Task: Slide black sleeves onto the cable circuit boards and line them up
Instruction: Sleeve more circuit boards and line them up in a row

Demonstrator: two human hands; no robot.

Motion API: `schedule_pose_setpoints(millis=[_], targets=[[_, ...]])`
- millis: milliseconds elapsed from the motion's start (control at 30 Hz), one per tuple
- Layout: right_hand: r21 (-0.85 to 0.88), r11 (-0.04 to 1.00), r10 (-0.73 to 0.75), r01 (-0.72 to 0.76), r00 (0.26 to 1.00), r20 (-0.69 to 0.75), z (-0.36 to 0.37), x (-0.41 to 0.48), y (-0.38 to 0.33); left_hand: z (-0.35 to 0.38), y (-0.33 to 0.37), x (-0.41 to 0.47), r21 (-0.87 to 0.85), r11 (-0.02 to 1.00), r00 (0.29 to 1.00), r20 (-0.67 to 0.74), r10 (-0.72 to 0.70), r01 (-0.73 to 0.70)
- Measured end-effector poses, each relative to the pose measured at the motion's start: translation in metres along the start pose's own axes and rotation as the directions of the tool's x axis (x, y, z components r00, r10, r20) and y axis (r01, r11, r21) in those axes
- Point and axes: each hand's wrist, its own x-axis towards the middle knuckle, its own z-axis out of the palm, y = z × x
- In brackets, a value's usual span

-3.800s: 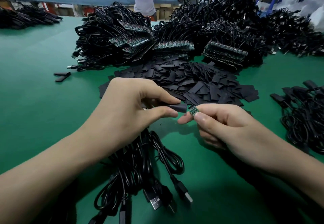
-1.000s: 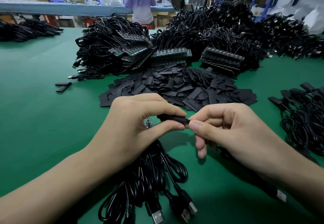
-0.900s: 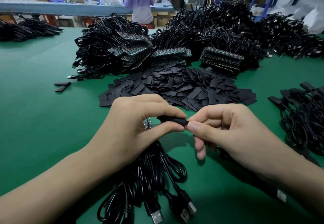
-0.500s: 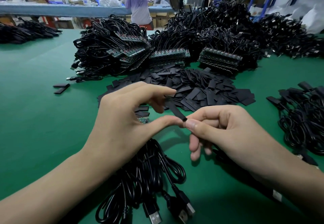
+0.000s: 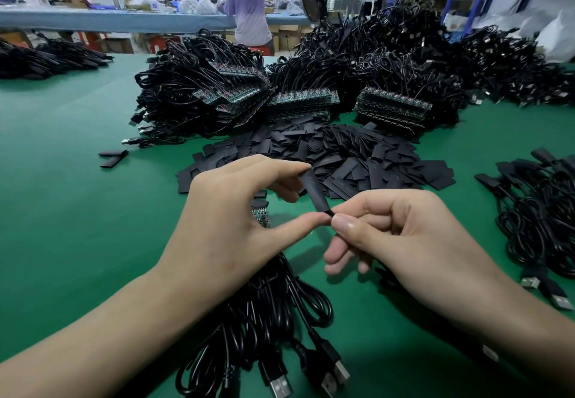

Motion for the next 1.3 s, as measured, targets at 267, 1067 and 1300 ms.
schedule_pose_setpoints(millis=[267,1067,1300], targets=[[-0.008,1.0,-0.023,0.023,1.0,0.002,0.0,0.001,-0.001,-0.001,-0.004,0.001,0.029,0.999,0.999,-0.005,0.037,-0.037],[-0.747,0.665,-0.15,0.007,0.981,-0.124,-0.036,0.024,-0.014,-0.03,-0.047,0.022,0.051,0.936,0.866,0.363,-0.343,0.349],[-0.474,0.863,-0.187,0.173,0.982,0.019,0.028,0.038,-0.019,-0.028,-0.039,0.02,-0.416,0.809,0.884,0.394,-0.252,0.416]])
